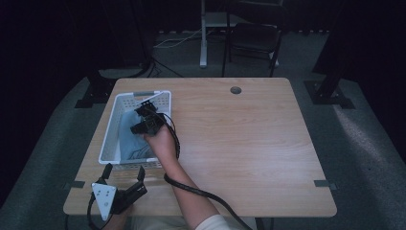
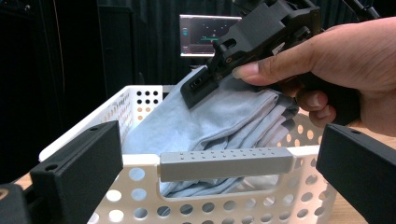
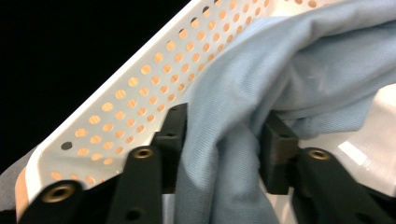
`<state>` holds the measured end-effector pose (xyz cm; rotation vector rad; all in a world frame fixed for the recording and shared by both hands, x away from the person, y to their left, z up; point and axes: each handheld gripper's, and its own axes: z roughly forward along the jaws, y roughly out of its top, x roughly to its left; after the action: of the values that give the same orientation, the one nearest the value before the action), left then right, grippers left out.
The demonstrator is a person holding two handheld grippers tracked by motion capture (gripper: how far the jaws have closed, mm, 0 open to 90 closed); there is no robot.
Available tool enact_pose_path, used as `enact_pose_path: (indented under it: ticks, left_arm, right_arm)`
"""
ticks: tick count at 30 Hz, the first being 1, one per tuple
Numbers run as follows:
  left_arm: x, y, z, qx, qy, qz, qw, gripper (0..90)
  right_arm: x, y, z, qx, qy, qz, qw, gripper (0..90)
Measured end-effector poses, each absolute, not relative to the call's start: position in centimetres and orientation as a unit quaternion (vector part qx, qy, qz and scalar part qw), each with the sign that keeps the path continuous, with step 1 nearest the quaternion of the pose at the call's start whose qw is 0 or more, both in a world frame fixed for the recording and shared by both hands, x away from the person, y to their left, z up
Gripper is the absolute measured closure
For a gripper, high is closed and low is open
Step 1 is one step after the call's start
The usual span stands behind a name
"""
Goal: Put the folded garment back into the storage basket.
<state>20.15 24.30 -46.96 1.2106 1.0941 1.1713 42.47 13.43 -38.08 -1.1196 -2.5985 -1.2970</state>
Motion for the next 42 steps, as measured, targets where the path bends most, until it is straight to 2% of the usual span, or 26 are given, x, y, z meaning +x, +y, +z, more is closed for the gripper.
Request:
enact_pose_path:
  ticks: [1,3,6,9,11,15,20,23,34,36,42]
  left_arm:
    - [20.2,24.3,-47.0,0.508,0.460,0.492,0.537,1.8]
    - [20.1,24.3,-47.0,0.508,0.459,0.493,0.536,1.7]
    - [20.1,24.2,-47.0,0.509,0.459,0.493,0.536,1.8]
    - [20.2,24.2,-47.0,0.509,0.459,0.494,0.535,1.8]
    - [20.2,24.2,-47.0,0.509,0.459,0.494,0.534,1.8]
    - [20.2,24.2,-47.0,0.509,0.459,0.494,0.534,1.8]
    - [20.2,24.2,-47.0,0.510,0.459,0.494,0.534,1.8]
    - [20.2,24.2,-47.0,0.509,0.459,0.495,0.534,1.8]
    - [20.2,24.2,-47.0,0.510,0.459,0.496,0.533,1.8]
    - [20.2,24.1,-47.0,0.510,0.459,0.496,0.533,1.8]
    - [20.2,24.1,-47.0,0.510,0.459,0.496,0.532,1.8]
  right_arm:
    - [42.5,13.4,-38.1,-0.361,-0.835,-0.416,0.019,55.2]
    - [42.6,13.3,-38.1,-0.359,-0.839,-0.408,0.018,47.2]
    - [42.7,13.3,-38.2,-0.359,-0.847,-0.392,0.024,40.4]
    - [42.7,13.2,-38.3,-0.352,-0.858,-0.375,0.007,37.0]
    - [42.7,13.2,-38.4,-0.353,-0.859,-0.370,0.011,33.4]
    - [42.4,13.4,-38.3,-0.337,-0.865,-0.371,0.007,21.9]
    - [42.3,13.5,-38.4,-0.328,-0.872,-0.363,0.007,17.9]
    - [42.3,13.1,-38.3,-0.333,-0.864,-0.377,0.010,11.8]
    - [41.9,11.9,-38.4,-0.325,-0.853,-0.409,0.008,11.7]
    - [41.7,11.8,-38.4,-0.323,-0.853,-0.409,-0.002,4.0]
    - [41.4,11.3,-38.6,-0.310,-0.852,-0.422,-0.013,2.6]
